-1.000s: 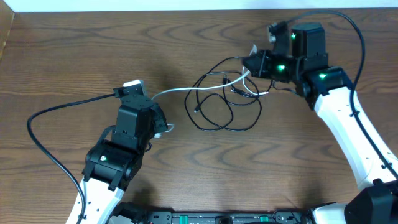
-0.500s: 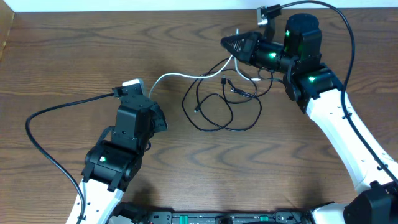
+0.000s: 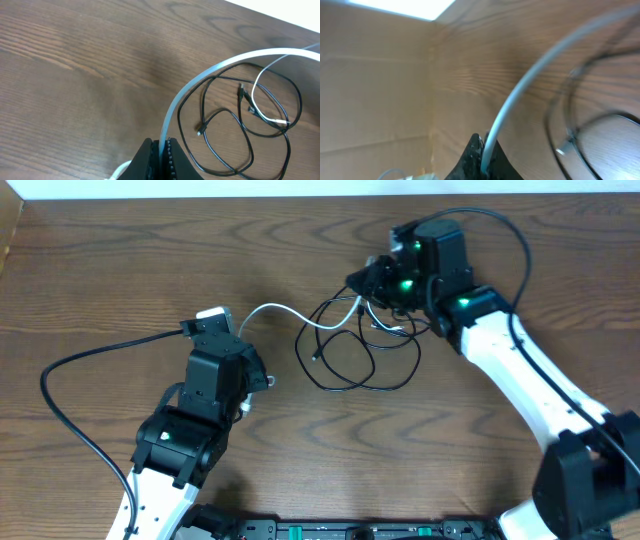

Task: Untangle cables

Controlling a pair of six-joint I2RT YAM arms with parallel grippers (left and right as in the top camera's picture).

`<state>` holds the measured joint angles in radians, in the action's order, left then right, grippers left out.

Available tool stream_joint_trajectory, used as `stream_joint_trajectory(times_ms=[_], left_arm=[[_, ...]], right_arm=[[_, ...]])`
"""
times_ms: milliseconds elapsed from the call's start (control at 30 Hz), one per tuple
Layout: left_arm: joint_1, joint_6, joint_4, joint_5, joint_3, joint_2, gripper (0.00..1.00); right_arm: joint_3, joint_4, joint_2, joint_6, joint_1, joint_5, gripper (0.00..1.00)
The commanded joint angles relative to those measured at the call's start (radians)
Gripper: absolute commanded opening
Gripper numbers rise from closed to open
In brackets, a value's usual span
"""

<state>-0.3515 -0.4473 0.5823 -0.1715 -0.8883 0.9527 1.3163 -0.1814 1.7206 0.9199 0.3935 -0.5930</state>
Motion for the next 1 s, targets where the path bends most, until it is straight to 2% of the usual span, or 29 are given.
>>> stream_joint_trajectory(times_ms=[0, 100, 200, 333, 600, 633, 700, 767, 833, 967], left_arm=[[0.001, 0.009, -0.016, -0.021, -0.031, -0.008, 0.08], [0.001, 0.009, -0.061, -0.013, -0.031, -0.01, 0.08], [0.001, 0.01, -0.126, 0.063, -0.031, -0.021, 0.07], [0.001, 0.027, -0.254, 0.219, -0.031, -0.041, 0.07], [0.001, 0.029, -0.471, 0.499, -0.031, -0.046, 0.07], [0.001, 0.029, -0.485, 0.526, -0.031, -0.046, 0.07], [0.001, 0.06, -0.505, 0.582, -0.031, -0.045, 0.07], [0.001, 0.077, -0.509, 0.611, -0.031, -0.045, 0.07], [0.001, 0.077, -0.509, 0.617, -0.031, -0.045, 0.07], [0.001, 0.076, -0.51, 0.617, -0.031, -0.046, 0.08]], right_arm=[[0.011, 0.119, 0.0, -0.001, 0.01, -0.193, 0.01], [0.011, 0.253, -0.016, -0.01, 0.002, -0.289, 0.01], [0.011, 0.263, -0.035, -0.033, -0.019, -0.301, 0.01], [0.011, 0.195, -0.066, -0.101, -0.064, -0.29, 0.01], [0.011, -0.126, -0.203, -0.36, -0.085, 0.015, 0.01], [0.011, -0.157, -0.218, -0.386, -0.085, 0.04, 0.04], [0.011, -0.228, -0.248, -0.443, -0.085, 0.092, 0.18], [0.011, -0.29, -0.269, -0.504, -0.085, 0.127, 0.46], [0.011, -0.337, -0.28, -0.561, -0.087, 0.153, 0.65], [0.011, -0.381, -0.281, -0.65, -0.092, 0.151, 0.79]])
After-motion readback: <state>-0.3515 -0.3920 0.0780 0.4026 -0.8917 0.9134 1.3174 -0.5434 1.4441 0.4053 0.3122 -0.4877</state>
